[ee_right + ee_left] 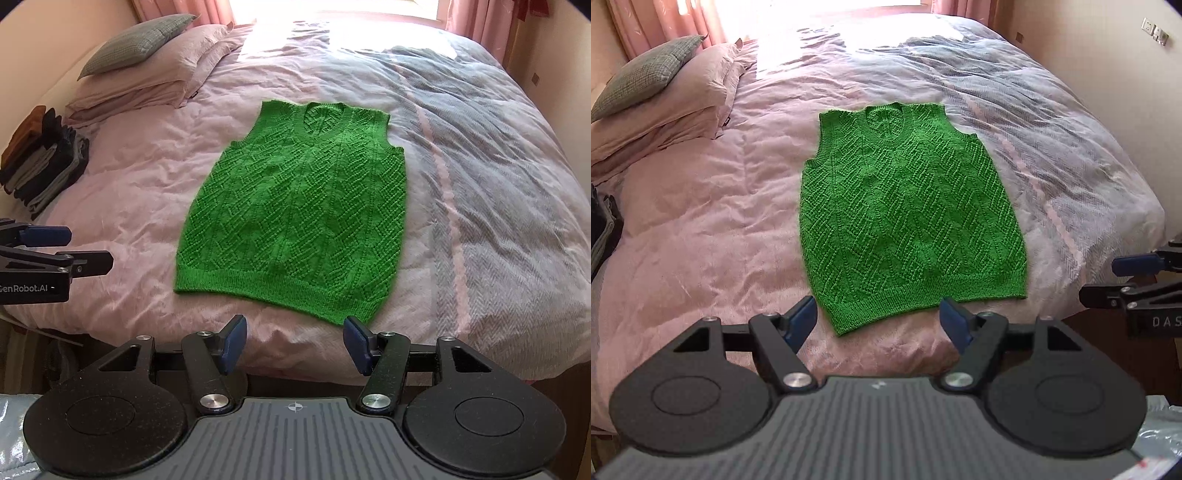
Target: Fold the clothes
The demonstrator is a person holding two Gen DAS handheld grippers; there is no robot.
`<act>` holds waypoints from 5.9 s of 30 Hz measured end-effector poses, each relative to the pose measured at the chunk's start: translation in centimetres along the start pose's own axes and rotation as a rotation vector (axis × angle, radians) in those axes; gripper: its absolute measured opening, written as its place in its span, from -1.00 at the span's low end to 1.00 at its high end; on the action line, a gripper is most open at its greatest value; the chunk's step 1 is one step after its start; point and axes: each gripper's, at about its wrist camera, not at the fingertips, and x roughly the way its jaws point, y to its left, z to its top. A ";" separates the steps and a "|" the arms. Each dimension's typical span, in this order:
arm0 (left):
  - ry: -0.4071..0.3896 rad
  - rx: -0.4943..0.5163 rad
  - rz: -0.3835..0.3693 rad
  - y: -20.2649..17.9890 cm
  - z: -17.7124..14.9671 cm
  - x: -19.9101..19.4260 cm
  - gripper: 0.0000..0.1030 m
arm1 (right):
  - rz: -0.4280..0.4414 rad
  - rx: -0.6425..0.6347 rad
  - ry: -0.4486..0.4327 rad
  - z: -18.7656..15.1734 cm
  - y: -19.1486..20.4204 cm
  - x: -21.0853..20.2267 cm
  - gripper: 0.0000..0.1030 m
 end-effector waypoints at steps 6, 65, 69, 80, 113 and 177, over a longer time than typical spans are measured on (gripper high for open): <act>-0.011 0.055 -0.040 1.7 0.9 0.3 0.35 | -0.041 0.046 -0.018 0.7 1.5 0.0 0.07; -0.008 -0.048 -0.002 11.2 18.8 31.2 0.28 | 0.032 0.010 -0.033 22.1 -17.8 27.1 0.07; -0.063 -0.003 -0.041 12.1 21.9 35.9 0.23 | 0.057 -0.059 -0.075 25.9 -20.6 31.9 0.07; -0.149 0.154 -0.098 14.1 31.2 46.7 0.15 | 0.127 -0.157 -0.141 35.7 -25.3 41.5 0.07; 0.021 -0.101 -0.321 13.2 0.0 25.8 -0.66 | 0.043 0.085 -0.041 3.6 -9.5 22.7 -0.60; -0.245 -0.212 -0.085 12.2 2.5 25.1 -0.75 | -0.050 0.318 -0.401 3.5 -13.4 21.8 -0.16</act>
